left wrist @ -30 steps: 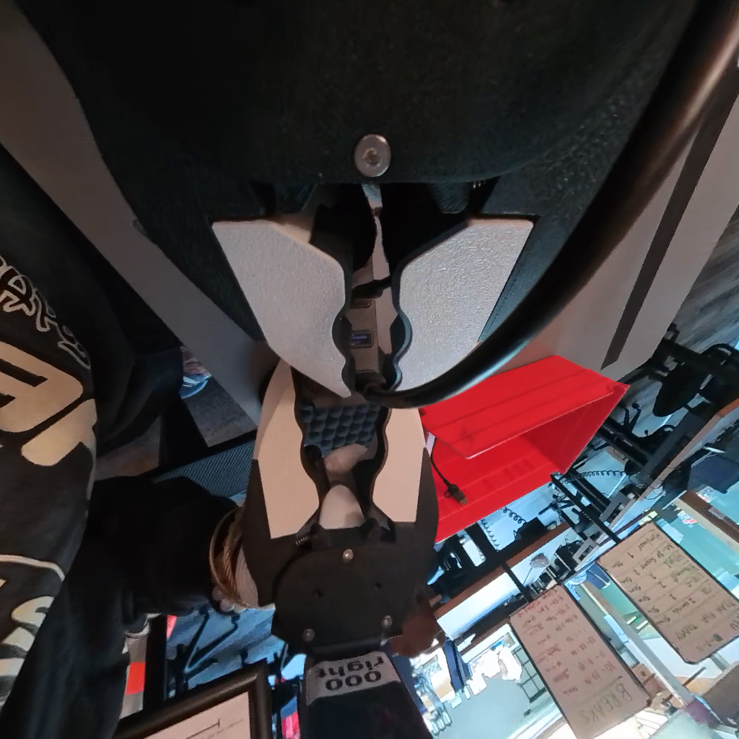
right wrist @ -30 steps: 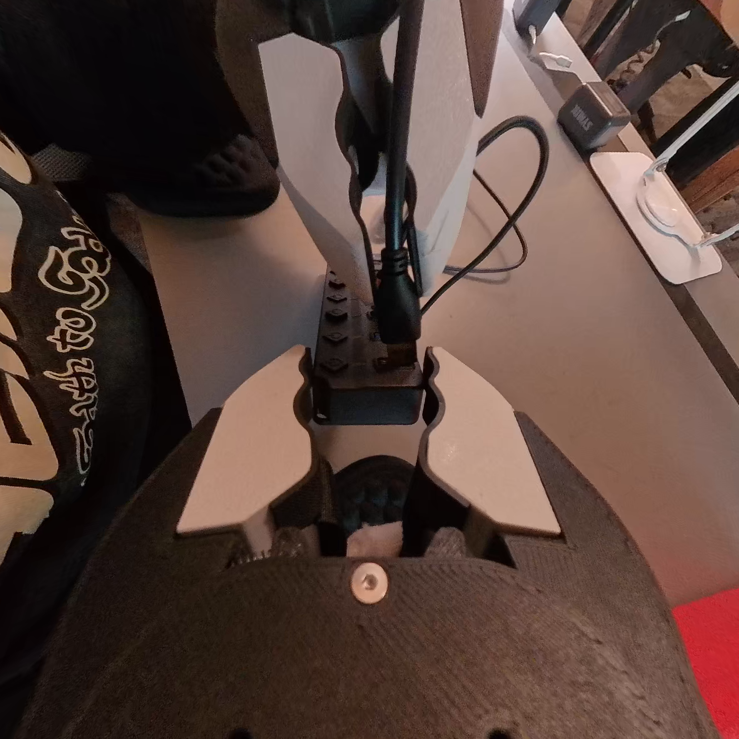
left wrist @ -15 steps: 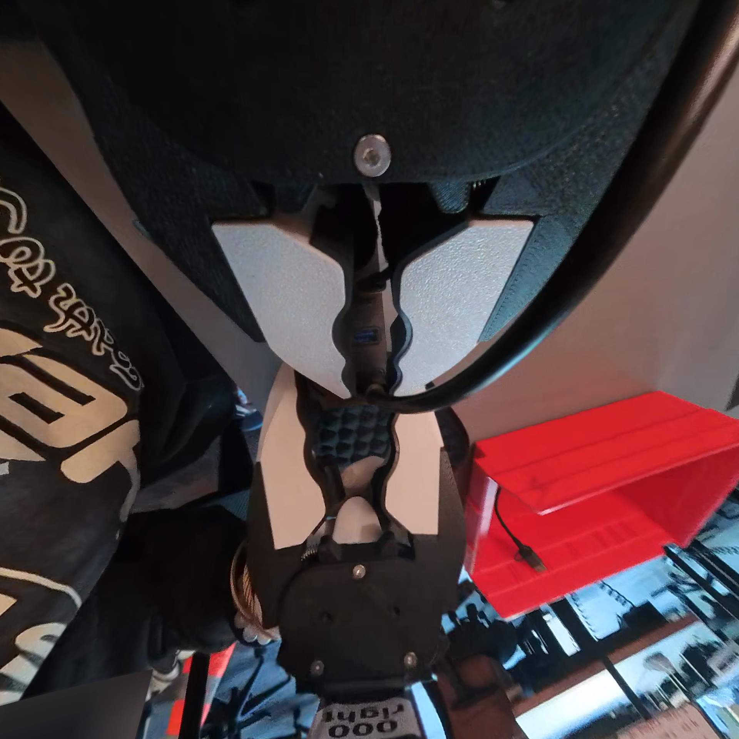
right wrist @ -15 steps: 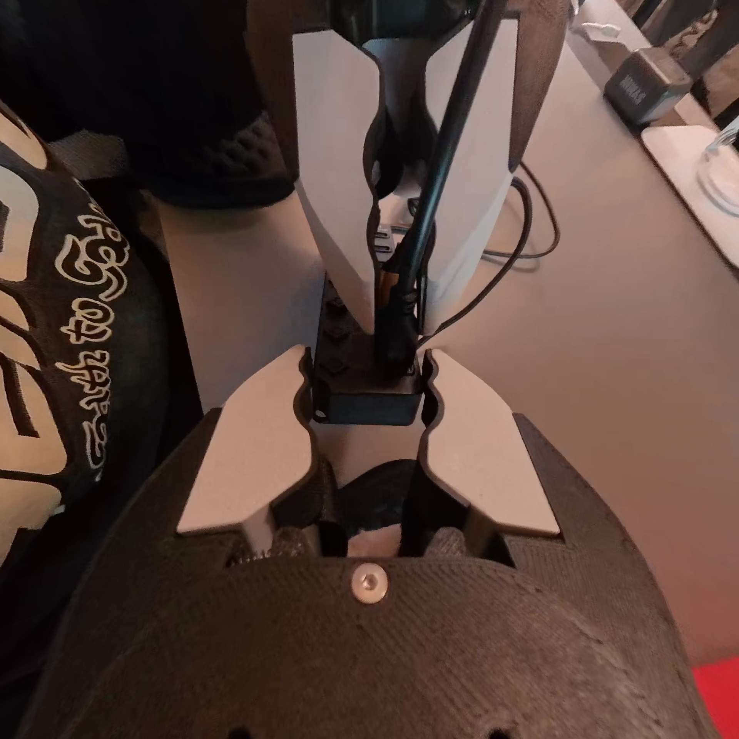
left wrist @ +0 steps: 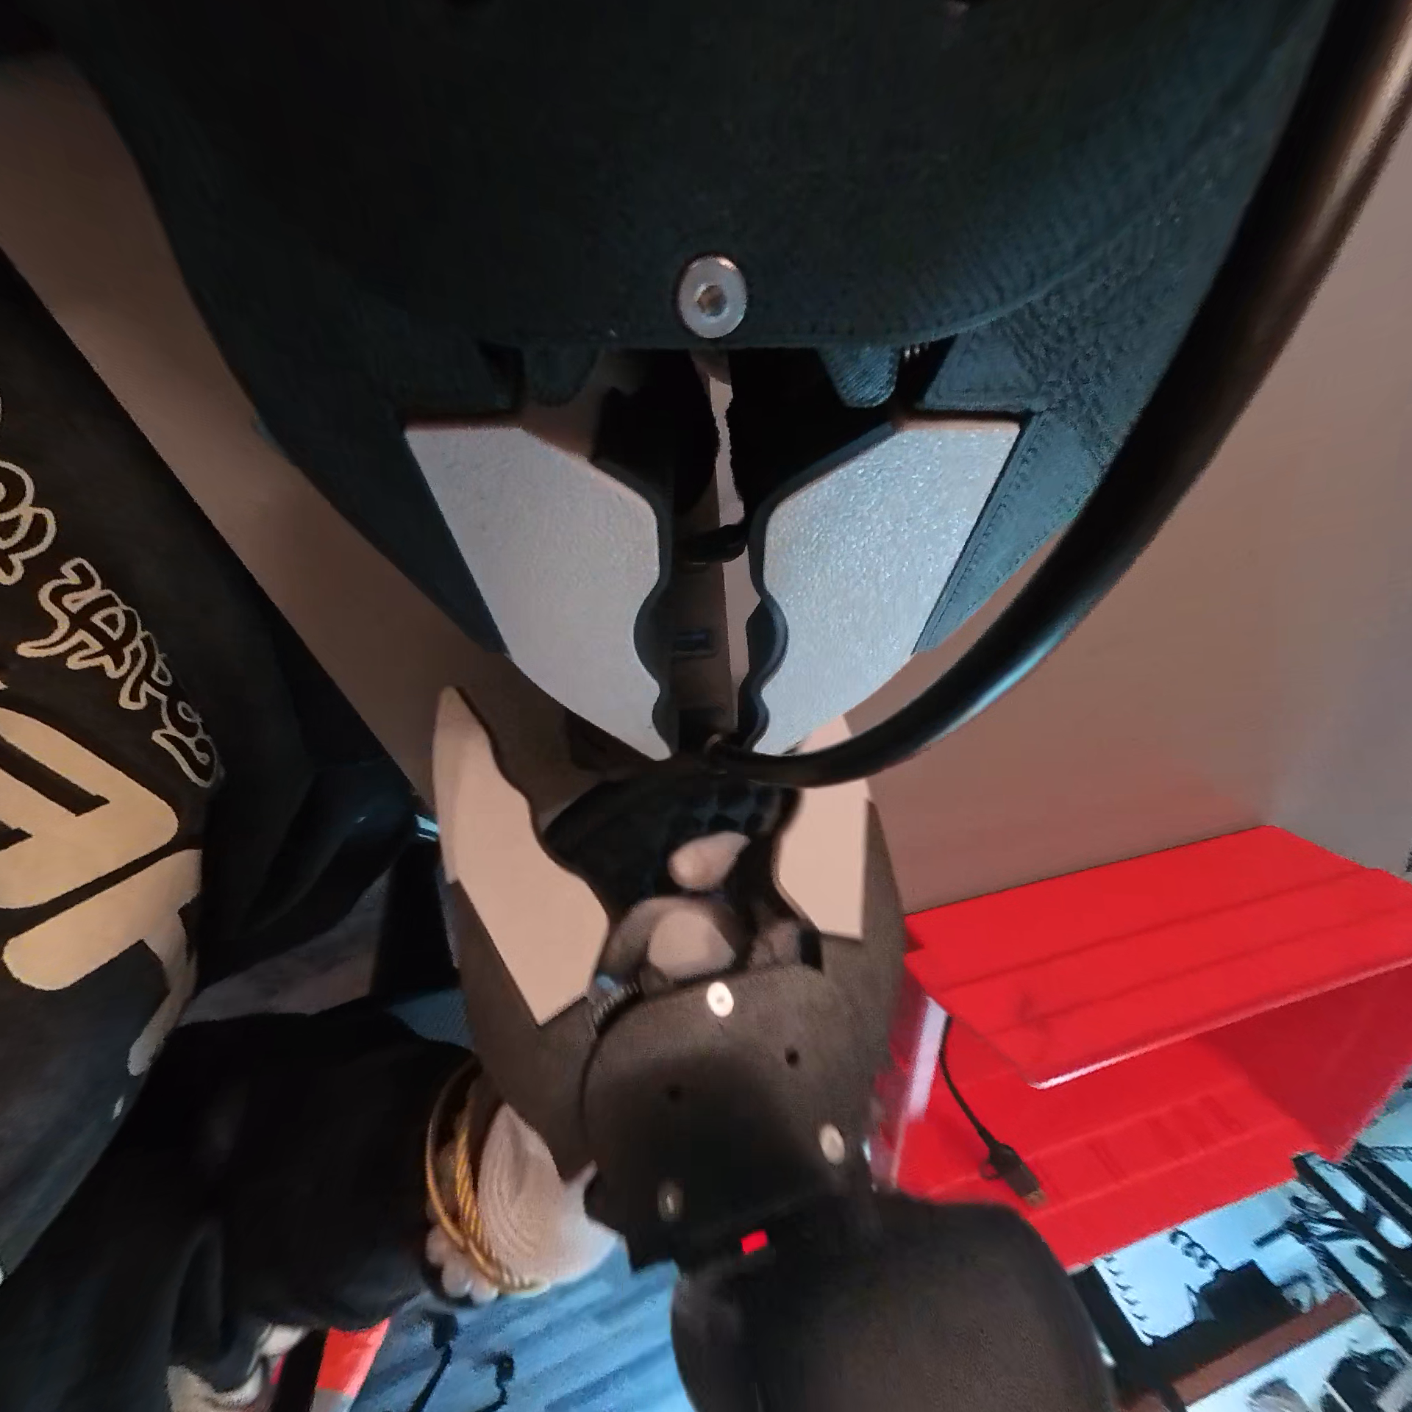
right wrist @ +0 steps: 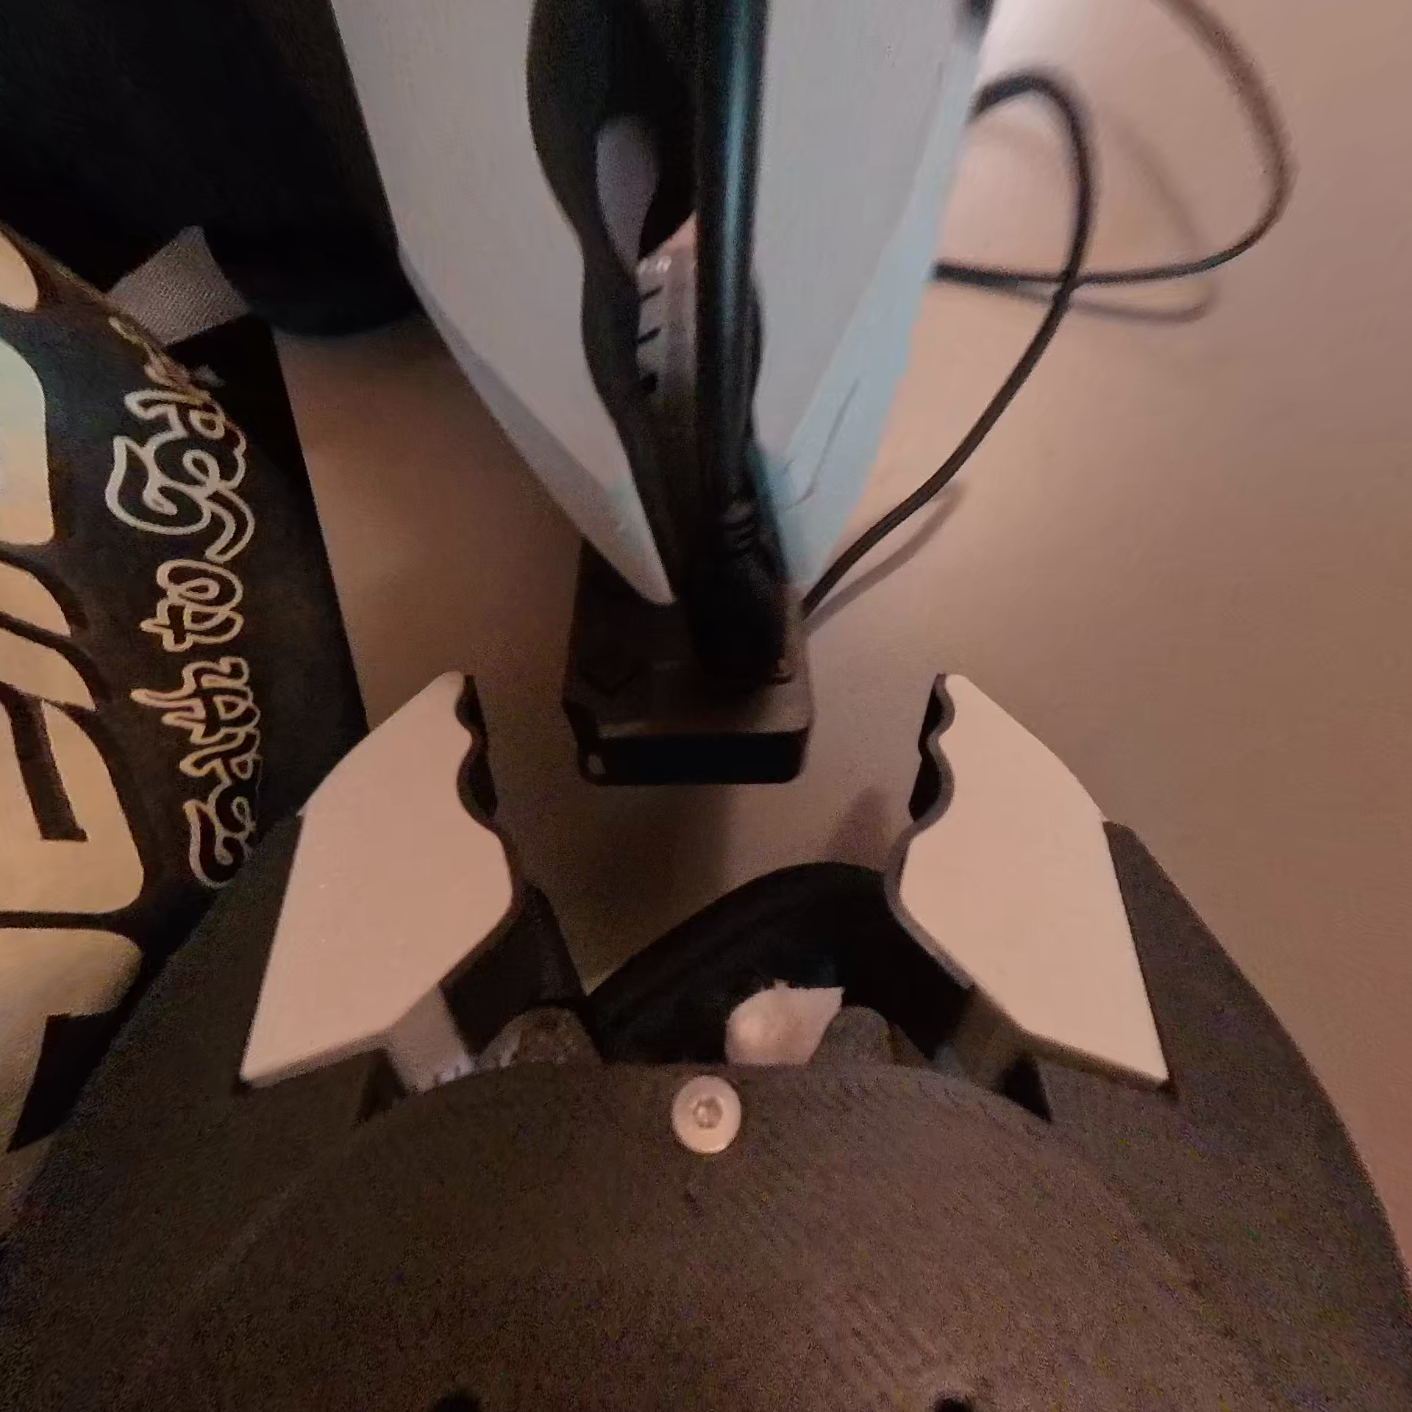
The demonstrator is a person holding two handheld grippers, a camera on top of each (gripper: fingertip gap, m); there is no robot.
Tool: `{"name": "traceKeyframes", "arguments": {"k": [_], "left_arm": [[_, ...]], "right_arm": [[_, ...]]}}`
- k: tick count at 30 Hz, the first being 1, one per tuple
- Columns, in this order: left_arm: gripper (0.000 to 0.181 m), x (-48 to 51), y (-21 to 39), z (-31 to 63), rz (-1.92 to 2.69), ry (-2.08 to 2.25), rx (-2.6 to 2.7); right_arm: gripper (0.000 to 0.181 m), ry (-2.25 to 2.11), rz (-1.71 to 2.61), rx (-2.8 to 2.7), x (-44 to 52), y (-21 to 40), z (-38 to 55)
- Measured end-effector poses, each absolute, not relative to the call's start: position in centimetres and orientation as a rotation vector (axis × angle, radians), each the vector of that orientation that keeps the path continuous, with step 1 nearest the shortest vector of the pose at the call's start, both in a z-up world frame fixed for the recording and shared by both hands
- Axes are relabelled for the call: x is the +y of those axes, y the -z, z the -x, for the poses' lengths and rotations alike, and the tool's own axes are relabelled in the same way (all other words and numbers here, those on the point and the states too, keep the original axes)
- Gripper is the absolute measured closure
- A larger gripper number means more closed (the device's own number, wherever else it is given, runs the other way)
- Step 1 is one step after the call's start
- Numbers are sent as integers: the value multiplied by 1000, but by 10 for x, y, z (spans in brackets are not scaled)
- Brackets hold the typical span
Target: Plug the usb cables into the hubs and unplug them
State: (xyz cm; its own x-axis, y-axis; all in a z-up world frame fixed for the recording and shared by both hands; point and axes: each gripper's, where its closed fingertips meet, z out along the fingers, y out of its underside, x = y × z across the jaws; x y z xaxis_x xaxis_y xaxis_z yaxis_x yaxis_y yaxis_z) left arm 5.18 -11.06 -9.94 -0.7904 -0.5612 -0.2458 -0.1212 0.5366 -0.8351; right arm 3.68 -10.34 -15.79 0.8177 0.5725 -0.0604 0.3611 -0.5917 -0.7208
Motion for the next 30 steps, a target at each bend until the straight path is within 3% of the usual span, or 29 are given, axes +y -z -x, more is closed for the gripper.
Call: {"name": "traceKeyframes", "arguments": {"k": [2,4,15,19,25,26,28,30], "left_arm": [[167,-106,93,-53,569,1211,2233],[167,-104,88,-51,575,1253,2207],[160,-86,48,-46,601,1403,2001],[180,-79,37,-40,611,1490,1954],[181,-63,23,-26,664,1806,1811],[181,-58,21,-24,677,1862,1775],[181,-47,19,-22,700,1942,1721],[178,-39,19,-23,725,1981,1692]], "right_arm": [[82,-387,2271,-728,-101,166,-29],[117,-312,2186,-720,-88,157,-29],[118,-333,1841,-626,-71,90,-25],[118,-289,1724,-676,-67,64,-22],[117,-409,1454,-604,-53,27,-6],[113,-435,1429,-582,-48,28,-4],[80,-430,1551,-576,-29,59,0],[79,-438,1672,-626,-17,91,11]]}}
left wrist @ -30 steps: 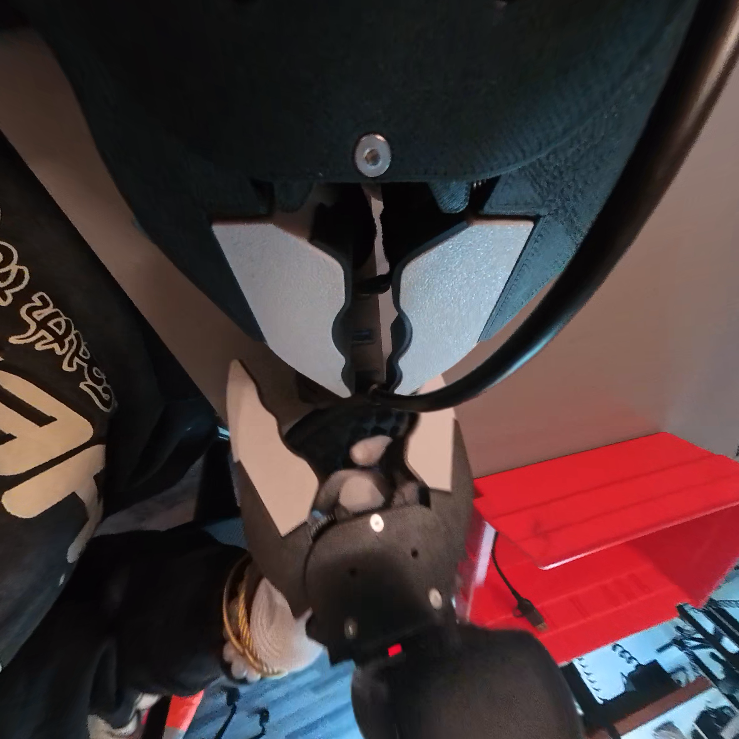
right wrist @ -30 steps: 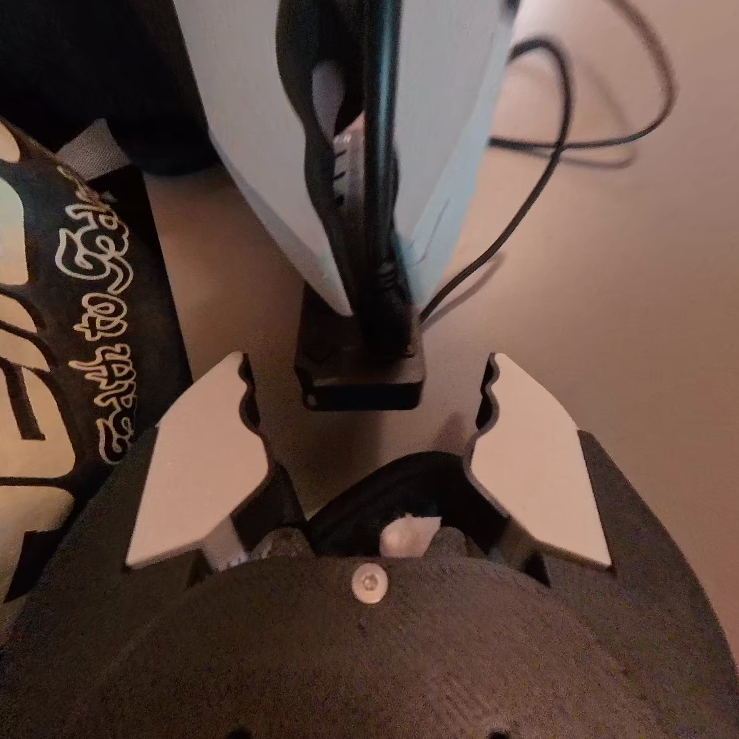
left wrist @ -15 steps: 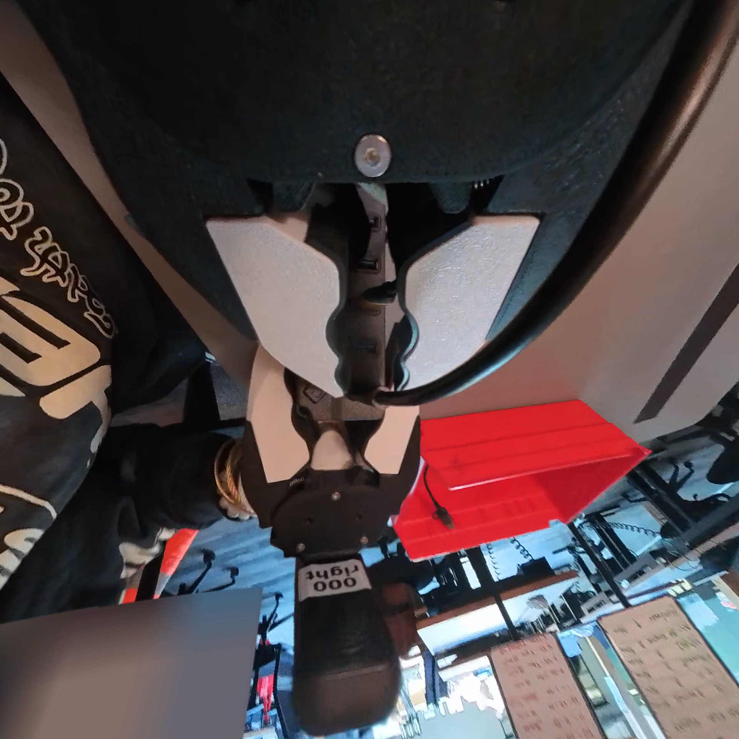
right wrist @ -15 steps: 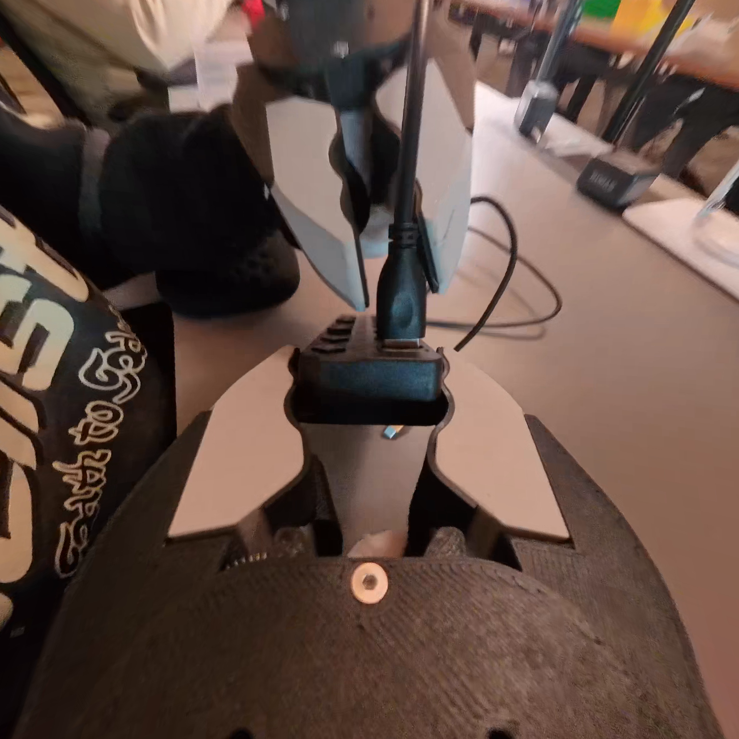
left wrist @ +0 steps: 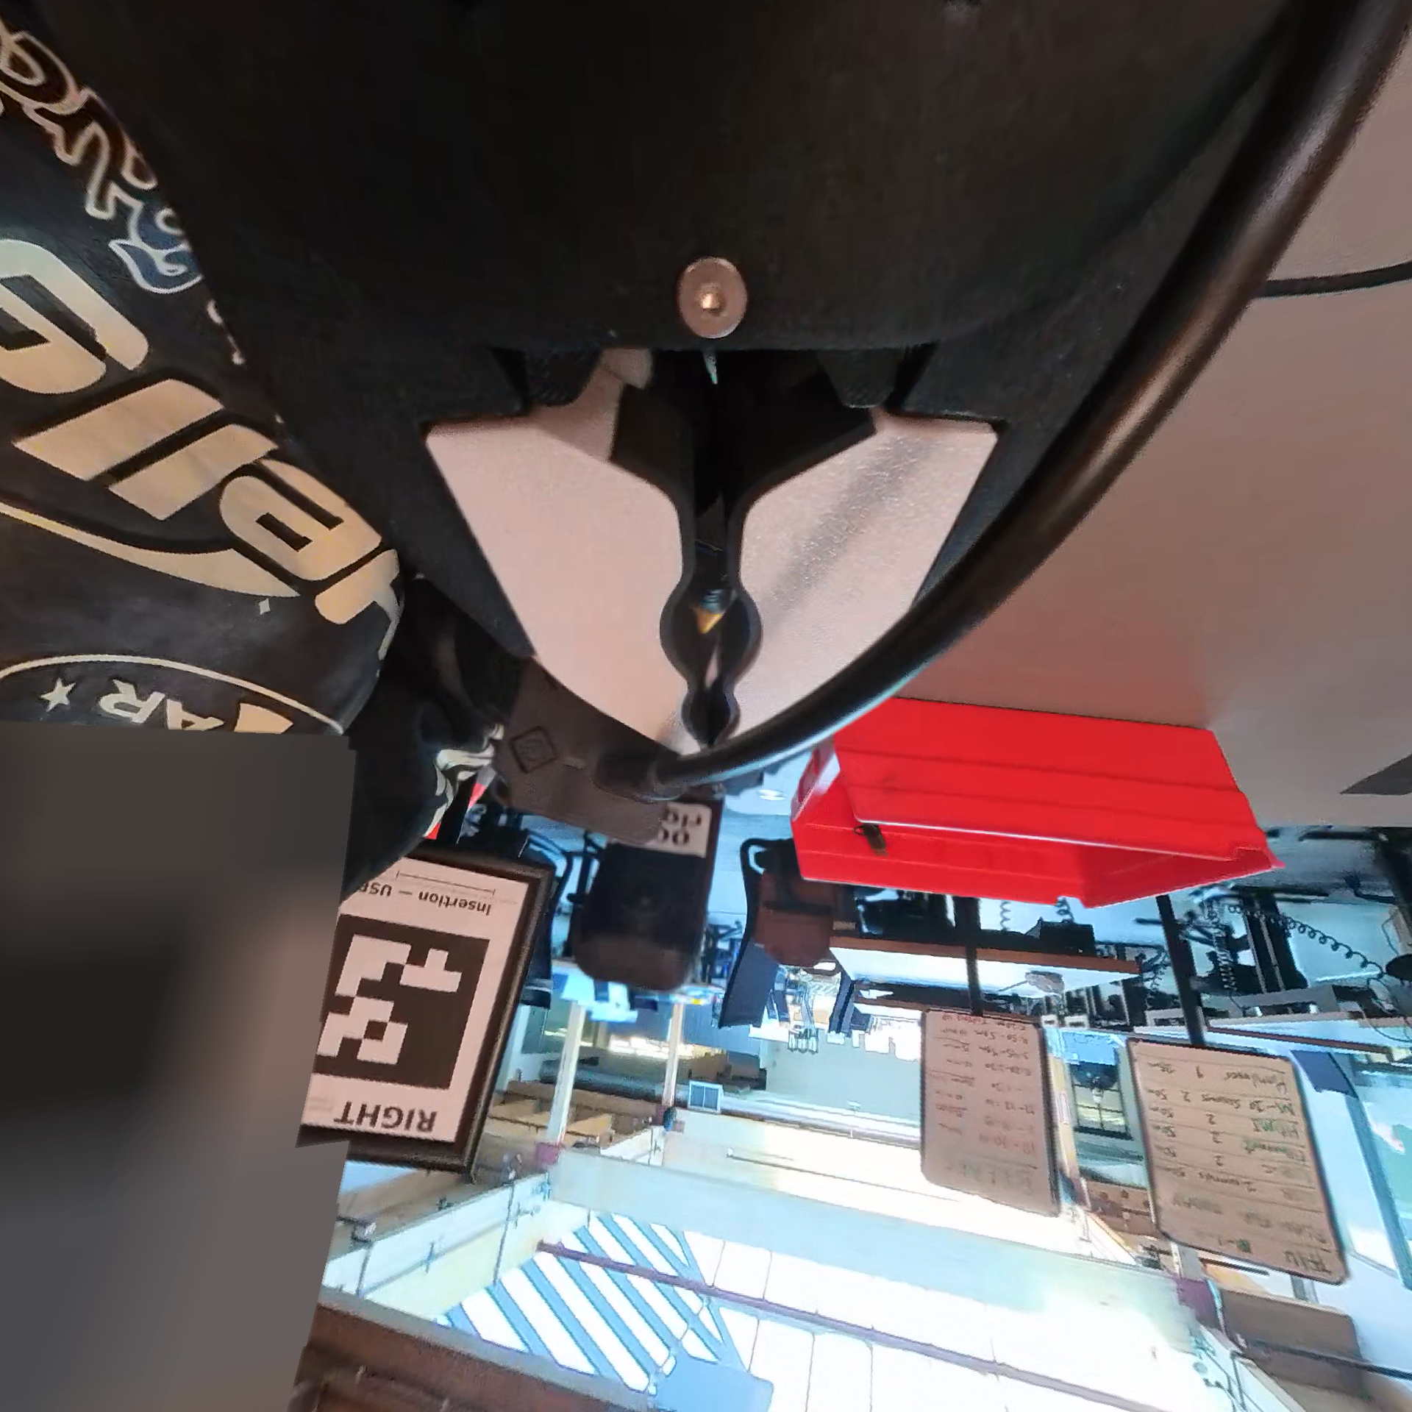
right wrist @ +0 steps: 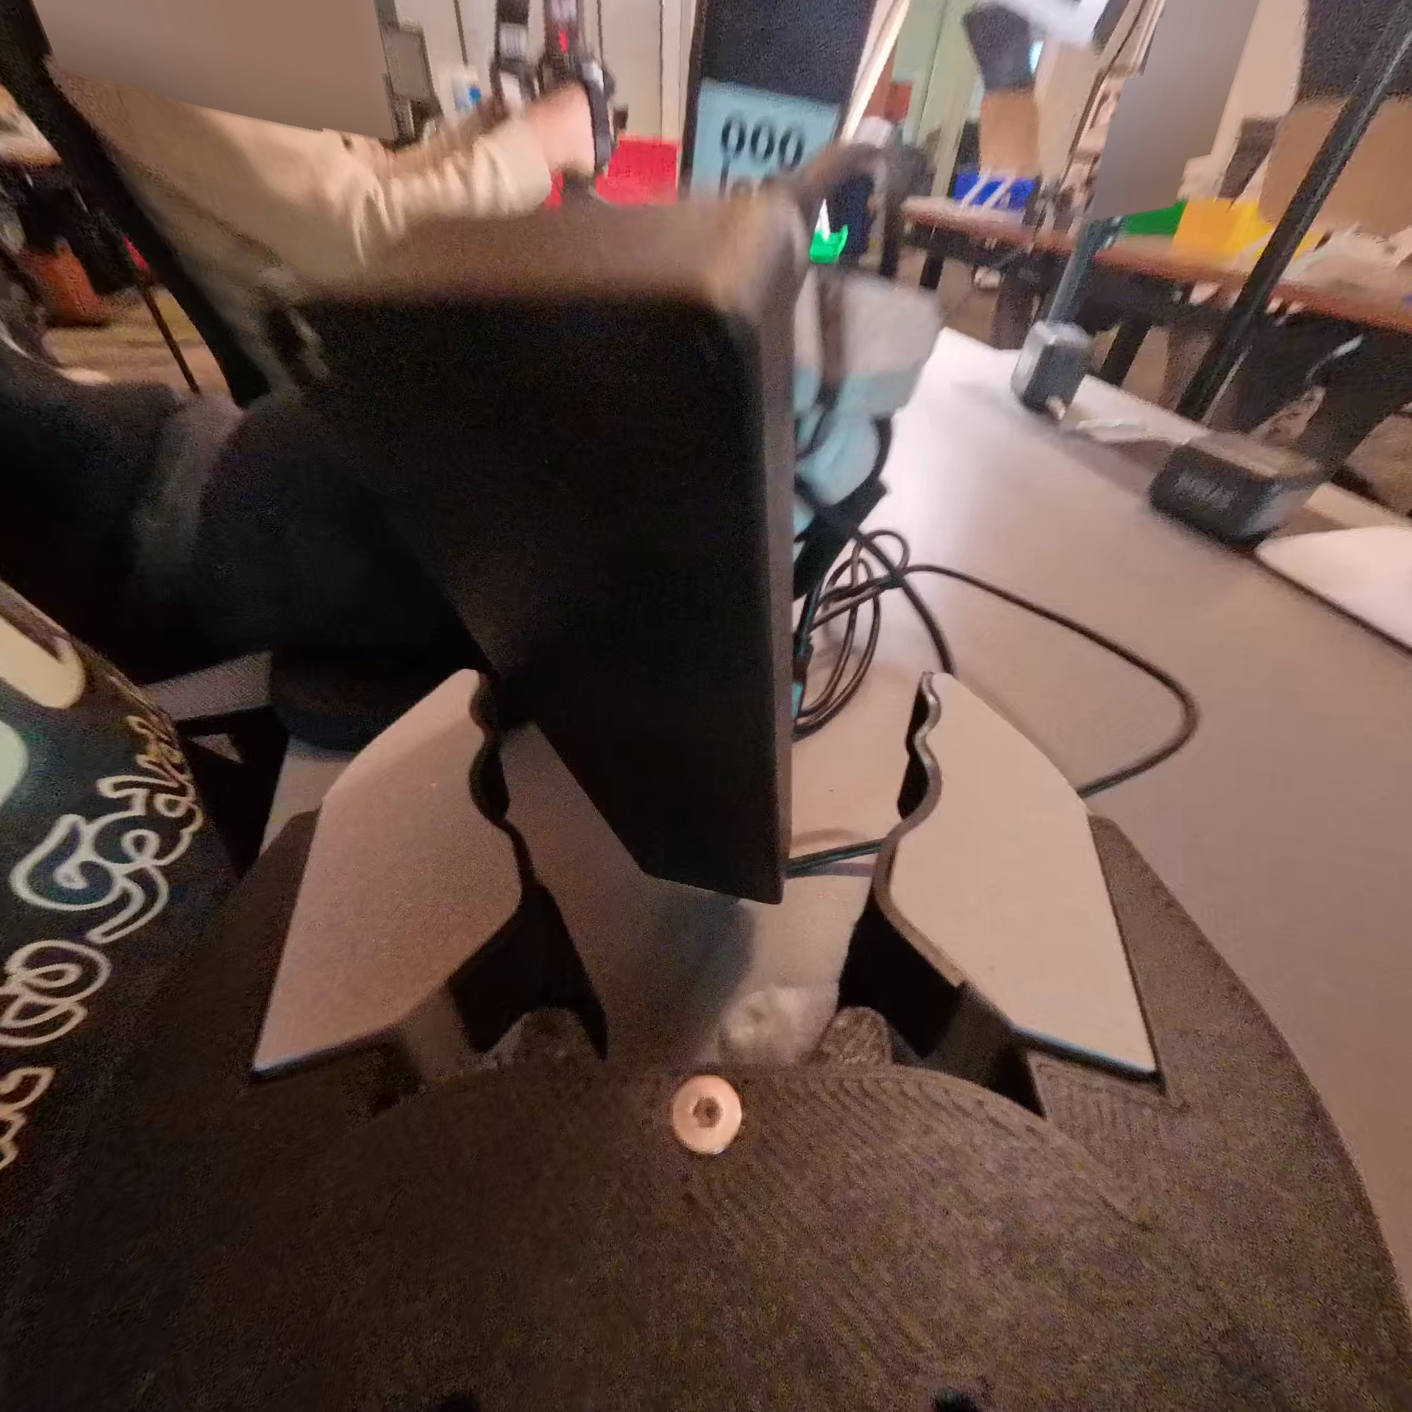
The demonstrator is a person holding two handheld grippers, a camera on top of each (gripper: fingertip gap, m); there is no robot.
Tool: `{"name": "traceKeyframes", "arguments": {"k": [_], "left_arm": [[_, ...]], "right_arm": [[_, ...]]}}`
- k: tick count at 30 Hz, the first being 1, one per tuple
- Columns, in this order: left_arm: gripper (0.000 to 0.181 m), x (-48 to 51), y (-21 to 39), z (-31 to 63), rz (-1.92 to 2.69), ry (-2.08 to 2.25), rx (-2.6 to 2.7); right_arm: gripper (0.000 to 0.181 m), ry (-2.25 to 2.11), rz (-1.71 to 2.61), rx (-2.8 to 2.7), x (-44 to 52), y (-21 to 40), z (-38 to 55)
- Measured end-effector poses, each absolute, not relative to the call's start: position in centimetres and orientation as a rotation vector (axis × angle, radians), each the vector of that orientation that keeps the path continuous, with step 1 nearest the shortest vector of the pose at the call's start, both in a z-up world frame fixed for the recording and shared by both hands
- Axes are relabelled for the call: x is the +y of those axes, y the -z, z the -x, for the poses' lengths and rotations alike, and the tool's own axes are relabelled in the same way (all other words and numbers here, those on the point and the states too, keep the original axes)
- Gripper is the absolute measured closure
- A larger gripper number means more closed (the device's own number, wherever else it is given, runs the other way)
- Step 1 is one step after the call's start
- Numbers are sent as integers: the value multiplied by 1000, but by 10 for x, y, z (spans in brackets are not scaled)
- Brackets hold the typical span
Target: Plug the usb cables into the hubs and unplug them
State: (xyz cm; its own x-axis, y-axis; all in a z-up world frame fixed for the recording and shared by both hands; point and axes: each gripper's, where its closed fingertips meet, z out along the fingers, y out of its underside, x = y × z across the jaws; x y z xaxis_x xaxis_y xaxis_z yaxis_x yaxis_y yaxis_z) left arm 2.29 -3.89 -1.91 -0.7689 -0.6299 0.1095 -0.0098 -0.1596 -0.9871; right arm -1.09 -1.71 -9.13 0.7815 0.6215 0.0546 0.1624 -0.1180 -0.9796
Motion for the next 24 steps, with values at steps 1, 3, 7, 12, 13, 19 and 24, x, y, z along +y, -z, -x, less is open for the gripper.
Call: {"name": "traceKeyframes", "arguments": {"k": [1,3,7,12,13,19,24], "left_arm": [[179,-38,19,-23,722,1989,1683],[181,-33,18,-26,745,1963,1658],[168,-17,6,-26,770,1930,1553],[158,3,-18,-9,680,2011,1396],[158,4,-21,-6,657,2038,1375],[159,15,-19,-12,694,2026,1274],[159,16,1,-29,806,1936,1331]], "right_arm": [[86,-433,1680,-625,-12,95,16],[115,-467,1655,-671,-11,94,30],[119,-372,1576,-582,-4,72,16],[120,-246,1373,-507,-24,5,-31],[120,-188,1354,-526,-28,-9,-39],[120,126,1185,-559,-67,-108,-82],[121,278,1025,-517,-110,-186,-113]]}}
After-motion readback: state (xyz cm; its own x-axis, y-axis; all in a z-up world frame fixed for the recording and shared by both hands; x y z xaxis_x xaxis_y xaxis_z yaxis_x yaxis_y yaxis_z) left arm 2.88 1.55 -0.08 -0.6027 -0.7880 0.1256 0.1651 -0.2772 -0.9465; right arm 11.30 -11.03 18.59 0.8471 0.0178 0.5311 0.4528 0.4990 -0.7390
